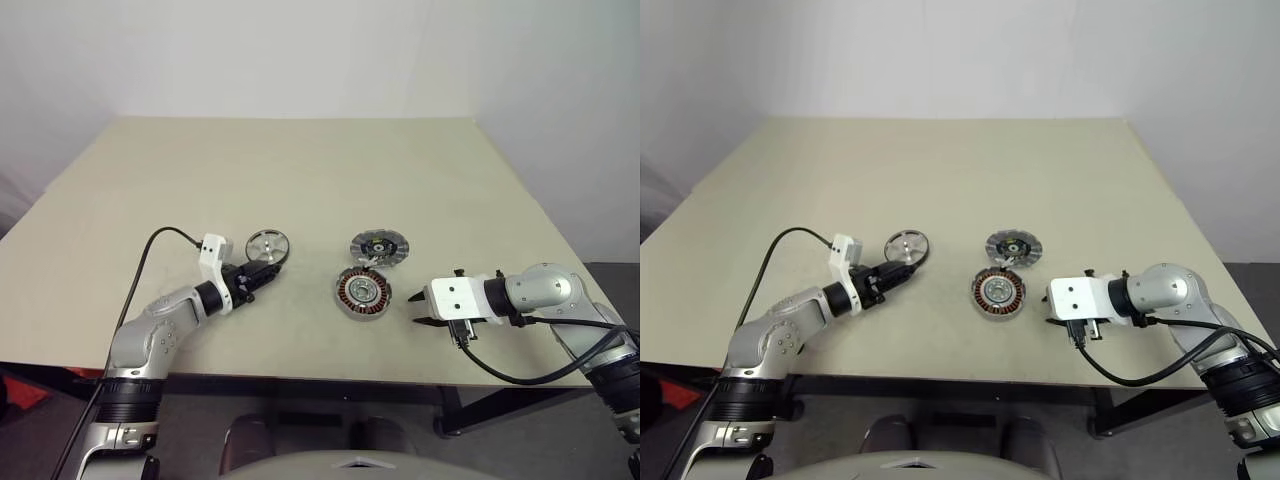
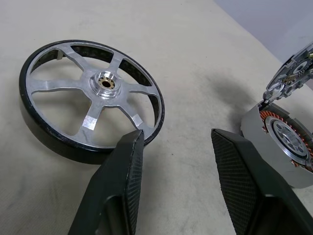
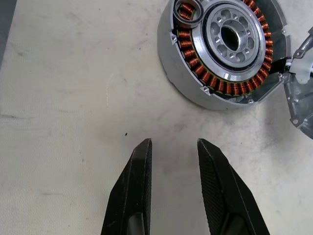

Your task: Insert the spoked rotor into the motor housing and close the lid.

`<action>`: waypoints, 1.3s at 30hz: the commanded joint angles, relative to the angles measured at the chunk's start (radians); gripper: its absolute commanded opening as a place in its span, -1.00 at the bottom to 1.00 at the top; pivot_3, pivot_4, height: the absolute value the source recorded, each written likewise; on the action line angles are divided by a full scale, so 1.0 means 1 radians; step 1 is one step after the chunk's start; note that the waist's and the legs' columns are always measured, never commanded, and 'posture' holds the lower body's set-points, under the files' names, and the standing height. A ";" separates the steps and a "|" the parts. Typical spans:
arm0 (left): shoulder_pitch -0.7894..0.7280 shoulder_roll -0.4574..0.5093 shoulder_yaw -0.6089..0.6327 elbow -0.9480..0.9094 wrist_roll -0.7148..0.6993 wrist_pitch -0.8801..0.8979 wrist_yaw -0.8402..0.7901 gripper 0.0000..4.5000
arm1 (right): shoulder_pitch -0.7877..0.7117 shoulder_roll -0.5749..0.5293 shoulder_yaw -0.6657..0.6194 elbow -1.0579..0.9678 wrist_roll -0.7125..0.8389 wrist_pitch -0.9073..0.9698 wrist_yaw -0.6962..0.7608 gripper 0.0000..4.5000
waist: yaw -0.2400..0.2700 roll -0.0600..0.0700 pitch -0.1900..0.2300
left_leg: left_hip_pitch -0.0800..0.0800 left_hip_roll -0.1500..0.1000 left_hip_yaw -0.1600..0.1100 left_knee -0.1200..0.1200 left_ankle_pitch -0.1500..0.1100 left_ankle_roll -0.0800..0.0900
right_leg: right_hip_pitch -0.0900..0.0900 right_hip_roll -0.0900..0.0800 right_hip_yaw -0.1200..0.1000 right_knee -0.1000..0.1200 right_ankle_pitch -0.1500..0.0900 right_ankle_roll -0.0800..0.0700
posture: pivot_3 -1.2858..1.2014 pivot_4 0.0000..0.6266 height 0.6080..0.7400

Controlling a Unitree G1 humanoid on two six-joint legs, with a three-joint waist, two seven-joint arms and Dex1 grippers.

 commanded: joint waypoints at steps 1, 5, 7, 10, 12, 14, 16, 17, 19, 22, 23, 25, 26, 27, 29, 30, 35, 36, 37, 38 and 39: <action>-0.018 0.005 0.004 -0.002 -0.002 -0.021 -0.007 0.03 | -0.031 0.004 -0.009 -0.017 0.009 -0.029 0.006 -0.30 | -0.001 0.000 0.000 | 0.000 0.000 0.000 0.000 0.000 0.000 | 0.000 0.000 0.000 0.000 0.000 0.000 | 0.03 -1.00 1.00; -0.016 0.002 0.003 -0.002 -0.001 -0.023 -0.005 0.03 | -0.048 0.013 0.000 0.002 0.008 -0.057 0.016 -0.30 | -0.006 0.000 0.000 | 0.000 0.000 0.000 0.000 0.000 0.000 | 0.000 0.000 0.000 0.000 0.000 -0.001 | 0.03 -1.00 1.00; -0.015 0.001 0.004 -0.002 -0.002 -0.024 -0.003 0.03 | -0.058 0.021 0.004 0.015 0.005 -0.071 0.018 -0.30 | -0.006 0.000 0.000 | 0.000 0.000 0.000 0.000 0.000 0.000 | 0.000 0.000 0.000 0.000 0.001 -0.001 | 0.03 -1.00 1.00; -0.009 0.001 0.006 -0.006 -0.003 -0.025 -0.001 0.03 | -0.080 0.043 0.019 0.050 -0.002 -0.098 0.022 -0.30 | -0.008 0.000 0.000 | 0.000 0.000 0.000 0.000 0.000 0.000 | 0.000 0.000 0.000 0.000 0.001 -0.002 | 0.03 -1.00 1.00; -0.008 0.001 0.008 -0.007 -0.004 -0.025 0.002 0.03 | -0.075 0.047 0.019 0.057 -0.001 -0.113 0.020 -0.30 | -0.011 0.000 0.000 | 0.000 0.000 0.000 0.000 0.000 0.000 | 0.000 0.000 0.000 0.000 0.002 -0.003 | 0.03 -1.00 1.00; -0.008 0.002 0.011 -0.007 -0.004 -0.025 0.003 0.03 | -0.030 0.018 -0.008 0.005 0.024 -0.116 0.025 -0.30 | -0.008 0.000 0.000 | -0.001 0.000 0.000 0.000 0.000 0.000 | 0.000 0.000 0.000 0.000 0.002 -0.003 | 0.03 -1.00 1.00; -0.007 0.004 0.014 -0.009 -0.006 -0.023 0.004 0.03 | -0.014 -0.001 -0.028 -0.030 0.043 -0.115 0.030 -0.30 | -0.007 0.000 0.000 | -0.002 0.000 0.000 0.000 0.000 0.001 | 0.000 0.000 0.000 -0.001 0.002 -0.003 | 0.03 -1.00 1.00; -0.006 0.004 0.015 -0.011 -0.007 -0.023 0.006 0.03 | -0.012 -0.007 -0.034 -0.039 0.051 -0.114 0.030 -0.30 | -0.008 0.000 0.000 | -0.002 0.000 0.000 0.000 -0.001 0.001 | 0.000 0.000 0.000 -0.001 0.002 -0.004 | 0.03 -1.00 1.00; -0.003 0.003 0.017 -0.014 -0.008 -0.023 0.007 0.03 | -0.010 -0.015 -0.039 -0.046 0.058 -0.115 0.031 -0.30 | -0.012 0.000 0.000 | -0.001 0.000 0.000 0.000 -0.001 0.001 | 0.000 0.000 0.000 -0.001 0.002 -0.004 | 0.03 -1.00 1.00; 0.005 -0.001 0.017 -0.017 -0.010 -0.024 0.011 0.03 | -0.012 -0.017 -0.044 -0.052 0.055 -0.125 0.026 -0.30 | -0.015 0.000 0.000 | -0.001 0.000 0.000 0.000 -0.001 0.001 | 0.000 0.000 0.000 -0.001 0.000 -0.001 | 0.03 -1.00 1.00; 0.007 -0.003 0.017 -0.017 -0.009 -0.026 0.012 0.03 | -0.014 -0.017 -0.047 -0.054 0.056 -0.128 0.024 -0.30 | -0.015 0.000 0.000 | 0.000 0.000 0.000 0.000 -0.001 0.001 | 0.000 0.000 0.000 -0.001 0.000 -0.001 | 0.03 -1.00 1.00; 0.010 -0.007 0.015 -0.016 -0.008 -0.029 0.014 0.03 | -0.019 -0.018 -0.051 -0.055 0.058 -0.135 0.024 -0.30 | -0.015 0.000 0.000 | 0.000 0.000 0.000 0.000 -0.001 0.001 | 0.000 0.000 0.000 0.000 0.000 0.000 | 0.03 -1.00 1.00; 0.010 -0.009 0.014 -0.015 -0.007 -0.030 0.015 0.03 | -0.021 -0.017 -0.050 -0.053 0.059 -0.139 0.026 -0.30 | -0.014 0.000 0.000 | -0.001 0.000 0.000 0.000 -0.001 0.001 | 0.000 0.000 0.000 -0.001 0.000 0.000 | 0.03 -1.00 1.00; 0.009 -0.010 0.013 -0.014 -0.007 -0.031 0.015 0.03 | -0.022 -0.017 -0.048 -0.051 0.060 -0.143 0.028 -0.30 | -0.014 0.000 0.000 | -0.001 0.000 0.000 0.000 -0.001 0.001 | 0.000 0.000 0.000 -0.001 0.000 0.000 | 0.03 -1.00 1.00; 0.008 -0.013 0.013 -0.014 -0.007 -0.031 0.017 0.03 | -0.025 -0.016 -0.043 -0.047 0.065 -0.142 0.035 -0.30 | -0.014 0.000 0.000 | -0.001 0.000 0.000 0.000 -0.001 0.001 | 0.000 0.000 0.000 -0.001 0.000 0.000 | 0.03 -1.00 1.00; 0.008 -0.014 0.013 -0.014 -0.007 -0.031 0.018 0.03 | -0.024 -0.019 -0.042 -0.048 0.056 -0.146 0.031 -0.30 | -0.014 0.000 0.000 | -0.001 0.000 0.000 0.000 -0.001 0.001 | 0.000 0.000 0.000 -0.001 0.000 0.000 | 0.03 -1.00 1.00; 0.017 -0.012 0.014 -0.030 -0.011 -0.025 0.020 0.03 | -0.052 0.001 -0.037 -0.011 0.048 -0.163 0.017 -0.30 | -0.016 0.000 0.000 | -0.001 0.000 0.000 0.000 -0.001 0.001 | 0.000 0.000 0.000 -0.001 0.000 -0.001 | 0.03 -1.00 1.00; 0.021 -0.010 0.014 -0.036 -0.014 -0.023 0.017 0.03 | -0.061 0.005 -0.036 -0.007 0.047 -0.163 0.014 -0.30 | -0.017 0.000 0.000 | -0.001 0.000 0.000 0.000 -0.001 0.001 | 0.000 0.000 0.000 -0.001 0.000 -0.001 | 0.03 -1.00 1.00; 0.025 -0.007 0.012 -0.042 -0.016 -0.020 0.013 0.03 | -0.071 0.011 -0.036 -0.002 0.047 -0.164 0.010 -0.30 | -0.017 0.000 0.000 | -0.001 0.000 0.000 0.000 -0.001 0.001 | 0.000 0.000 0.000 -0.001 0.000 -0.001 | 0.03 -1.00 1.00; 0.028 -0.003 0.007 -0.049 -0.015 -0.018 0.009 0.03 | -0.081 0.016 -0.037 0.002 0.050 -0.164 0.006 -0.30 | -0.017 0.000 0.000 | -0.001 0.000 0.000 0.000 -0.001 0.001 | 0.000 0.000 0.000 -0.001 0.000 0.000 | 0.03 -1.00 1.00; 0.030 0.001 0.000 -0.058 -0.014 -0.016 0.004 0.03 | -0.090 0.022 -0.040 0.005 0.052 -0.163 0.000 -0.30 | -0.016 0.000 0.000 | -0.001 0.000 0.000 0.000 -0.001 0.001 | 0.000 0.000 0.000 -0.001 0.000 0.000 | 0.03 -1.00 1.00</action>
